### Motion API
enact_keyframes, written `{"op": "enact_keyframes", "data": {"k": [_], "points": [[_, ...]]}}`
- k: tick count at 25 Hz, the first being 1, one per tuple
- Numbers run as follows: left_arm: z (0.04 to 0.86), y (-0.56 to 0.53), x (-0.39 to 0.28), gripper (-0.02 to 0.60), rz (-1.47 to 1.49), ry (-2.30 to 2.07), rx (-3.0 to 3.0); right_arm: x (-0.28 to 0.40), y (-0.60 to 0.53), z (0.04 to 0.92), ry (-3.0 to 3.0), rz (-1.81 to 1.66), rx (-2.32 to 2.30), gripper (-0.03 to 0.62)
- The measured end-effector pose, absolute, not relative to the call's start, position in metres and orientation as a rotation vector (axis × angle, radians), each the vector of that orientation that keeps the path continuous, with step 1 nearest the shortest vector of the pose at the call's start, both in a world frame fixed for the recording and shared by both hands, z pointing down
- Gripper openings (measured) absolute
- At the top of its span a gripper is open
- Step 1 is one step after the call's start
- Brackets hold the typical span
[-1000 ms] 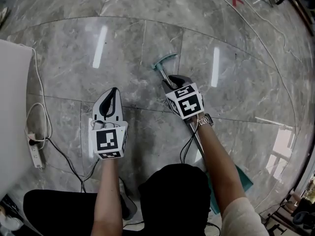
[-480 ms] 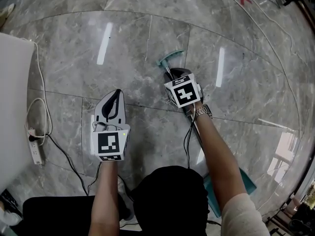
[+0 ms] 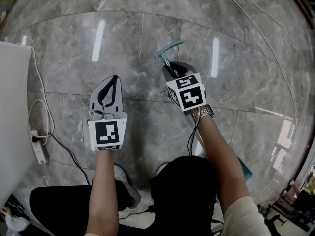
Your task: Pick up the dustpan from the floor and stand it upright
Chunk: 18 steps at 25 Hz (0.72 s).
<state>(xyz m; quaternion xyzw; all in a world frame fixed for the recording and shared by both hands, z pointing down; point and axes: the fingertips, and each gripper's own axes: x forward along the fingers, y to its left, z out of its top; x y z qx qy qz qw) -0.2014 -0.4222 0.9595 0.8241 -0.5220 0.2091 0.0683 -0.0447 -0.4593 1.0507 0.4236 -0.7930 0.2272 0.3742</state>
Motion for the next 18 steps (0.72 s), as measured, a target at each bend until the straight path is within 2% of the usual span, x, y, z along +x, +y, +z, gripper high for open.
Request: {"op": "enact_keyframes", "data": {"k": [7, 14, 18], "points": [[0.830, -0.415, -0.198, 0.008, 0.557, -1.546, 2.635, -0.020, -0.425, 0.904, -2.117, 0.571, 1.147, 0.092], [0.704, -0.395, -0.226, 0.008, 0.524, -1.571, 2.554, -0.011, -0.372, 0.795, -2.185, 0.483, 1.138, 0.092], [0.624, -0.358, -0.198, 0.008, 0.440, -1.484, 2.615, 0.005, -0.341, 0.727, -2.216, 0.491, 1.205, 0.092]]}}
